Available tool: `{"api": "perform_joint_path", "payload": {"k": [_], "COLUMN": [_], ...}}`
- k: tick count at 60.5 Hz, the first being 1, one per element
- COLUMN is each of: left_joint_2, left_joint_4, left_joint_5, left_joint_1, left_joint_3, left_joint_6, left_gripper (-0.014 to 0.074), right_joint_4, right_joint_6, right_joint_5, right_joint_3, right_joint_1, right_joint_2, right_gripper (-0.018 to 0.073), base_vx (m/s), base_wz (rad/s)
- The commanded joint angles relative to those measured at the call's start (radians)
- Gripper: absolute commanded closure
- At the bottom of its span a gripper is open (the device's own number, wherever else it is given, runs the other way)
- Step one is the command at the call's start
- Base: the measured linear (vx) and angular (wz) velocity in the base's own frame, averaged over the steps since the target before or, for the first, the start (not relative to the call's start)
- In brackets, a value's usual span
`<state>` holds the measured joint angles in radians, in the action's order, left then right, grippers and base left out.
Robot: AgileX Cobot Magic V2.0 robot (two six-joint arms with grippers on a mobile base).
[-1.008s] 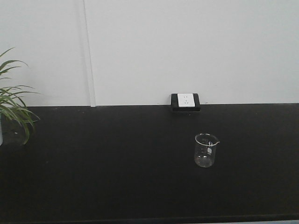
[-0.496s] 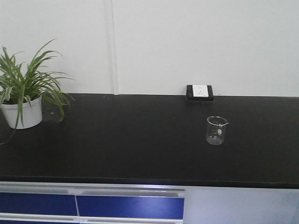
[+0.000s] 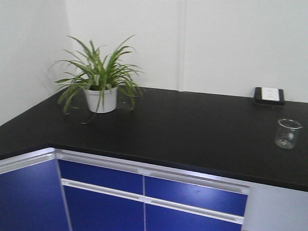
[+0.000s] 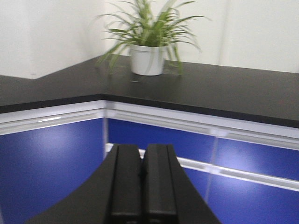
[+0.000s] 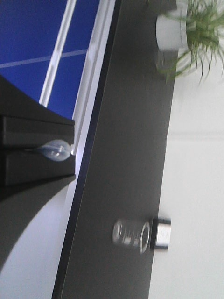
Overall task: Grab transparent chemical and place on left bench
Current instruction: 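Drive to the bench with white bins and an empty beaker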
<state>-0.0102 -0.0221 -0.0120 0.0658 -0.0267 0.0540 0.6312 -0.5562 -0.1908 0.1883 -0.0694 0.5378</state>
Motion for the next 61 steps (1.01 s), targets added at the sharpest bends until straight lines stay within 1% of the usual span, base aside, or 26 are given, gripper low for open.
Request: {"api": "perform_joint_path", "payload": {"k": [1, 34, 61], "left_joint_2": [-0.019, -0.019, -0.019], "left_joint_4": [-0.001, -0.001, -0.001], "left_joint_5": [0.078, 0.078, 0.078], "left_joint_1": [0.002, 0.002, 0.002], "left_joint_3": [-0.016, -0.016, -0.016], "left_joint_6": [-0.008, -0.008, -0.008], "left_gripper": [0.0600, 0.0600, 0.0600], "right_joint_4": [-0.004, -0.004, -0.004], "right_joint_6": [-0.002, -0.002, -0.002], "right_joint_5": [-0.064, -0.064, -0.064], "right_joint_3": [0.030, 0.030, 0.030], "right_joint_1": [-0.003, -0.003, -0.003], "right_joint_2": [-0.001, -0.001, -0.001], "right_gripper": [0.0567, 0.0567, 0.0567], "base_vx": [-0.15, -0.11, 0.01], "base_wz": [0.58, 0.63, 0.65]}}
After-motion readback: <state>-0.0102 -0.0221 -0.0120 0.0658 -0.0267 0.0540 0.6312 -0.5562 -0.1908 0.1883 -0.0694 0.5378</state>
